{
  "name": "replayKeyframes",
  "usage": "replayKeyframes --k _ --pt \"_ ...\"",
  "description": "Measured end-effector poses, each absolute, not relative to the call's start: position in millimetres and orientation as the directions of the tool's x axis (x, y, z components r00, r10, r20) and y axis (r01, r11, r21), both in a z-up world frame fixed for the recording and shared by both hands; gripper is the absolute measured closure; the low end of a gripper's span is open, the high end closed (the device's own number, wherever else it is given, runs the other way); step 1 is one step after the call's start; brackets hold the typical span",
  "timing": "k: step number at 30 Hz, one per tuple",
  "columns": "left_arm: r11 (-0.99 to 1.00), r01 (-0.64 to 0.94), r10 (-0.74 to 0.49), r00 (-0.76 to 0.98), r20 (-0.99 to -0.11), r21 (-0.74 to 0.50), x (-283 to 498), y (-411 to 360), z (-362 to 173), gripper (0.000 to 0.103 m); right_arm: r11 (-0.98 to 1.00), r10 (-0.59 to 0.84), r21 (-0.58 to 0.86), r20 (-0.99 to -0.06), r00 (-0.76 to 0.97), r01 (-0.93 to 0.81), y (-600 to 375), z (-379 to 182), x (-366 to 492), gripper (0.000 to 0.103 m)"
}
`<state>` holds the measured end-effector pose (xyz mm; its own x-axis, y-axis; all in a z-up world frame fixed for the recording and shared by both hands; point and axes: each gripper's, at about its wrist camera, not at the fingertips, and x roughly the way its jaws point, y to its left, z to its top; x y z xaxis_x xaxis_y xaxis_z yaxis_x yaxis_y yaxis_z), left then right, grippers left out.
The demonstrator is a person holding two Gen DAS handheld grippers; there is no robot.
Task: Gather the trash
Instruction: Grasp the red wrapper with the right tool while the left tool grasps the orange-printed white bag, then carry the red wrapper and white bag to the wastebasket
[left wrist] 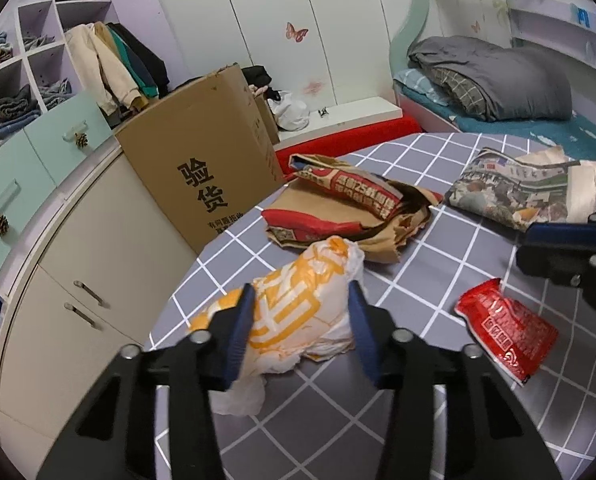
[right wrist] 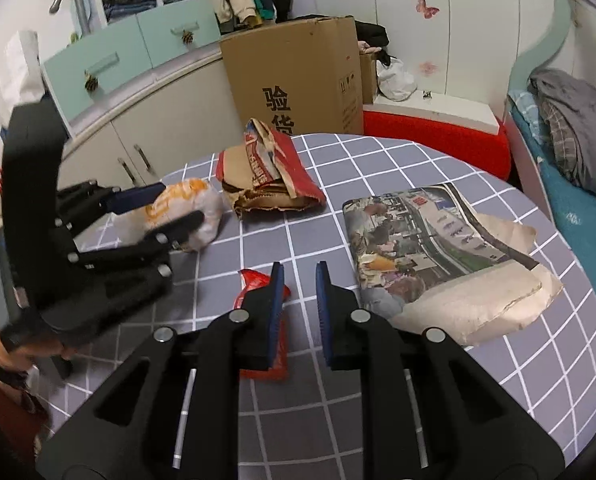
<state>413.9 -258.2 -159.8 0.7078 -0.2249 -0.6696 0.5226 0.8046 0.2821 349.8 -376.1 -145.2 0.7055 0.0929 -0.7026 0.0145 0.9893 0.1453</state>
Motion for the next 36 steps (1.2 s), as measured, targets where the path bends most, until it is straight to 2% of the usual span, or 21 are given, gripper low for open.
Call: replayKeyframes --k 3,5,11,13,14,18,20,23,27,36 --pt "0.824 0.504 -0.232 0.718 -0.657 0.259 405 -251 -156 0.066 0.993 0.066 0.115 -0.714 0.697 0.023 -371 -147 351 0.081" --pt "0.832 0.494 -0.239 0.73 -0.64 0.253 395 -245 -153 0.068 0.992 0.07 0.122 -0.717 0.694 0.025 -368 -148 352 0.059" --pt "0.857 0.476 -0.268 0.739 -0.618 0.198 370 -225 -136 0.069 0.998 0.049 0.068 -0.754 0.655 0.004 -350 -157 355 0.057" --pt "0.86 0.481 -0.29 0.734 -0.614 0.169 364 -217 -130 0.069 0.998 0.052 0.061 -0.771 0.634 -0.007 -343 -163 355 0.06" --pt "0.862 0.482 -0.3 0.733 -0.611 0.155 361 -212 -126 0.069 0.998 0.052 0.057 -0.777 0.627 -0.012 -341 -165 355 0.073" --pt "0.871 0.483 -0.341 0.728 -0.595 0.092 351 -190 -113 0.069 0.999 0.037 0.026 -0.781 0.624 -0.027 -329 -165 350 0.077" --pt "0.873 0.484 -0.363 0.723 -0.588 0.057 344 -177 -107 0.069 0.999 0.048 0.037 -0.771 0.636 -0.031 -324 -160 345 0.087" --pt "0.88 0.475 -0.376 0.723 -0.579 0.022 336 -154 -100 0.069 0.995 0.1 0.084 -0.752 0.652 -0.055 -312 -147 336 0.087" --pt "0.9 0.433 -0.381 0.729 -0.569 -0.048 326 -114 -96 0.069 0.99 0.136 0.079 -0.719 0.682 -0.114 -277 -126 324 0.088" --pt "0.947 0.303 -0.311 0.769 -0.559 -0.11 300 -10 -102 0.069 0.946 0.312 0.146 -0.656 0.688 -0.29 -170 -95 299 0.088"
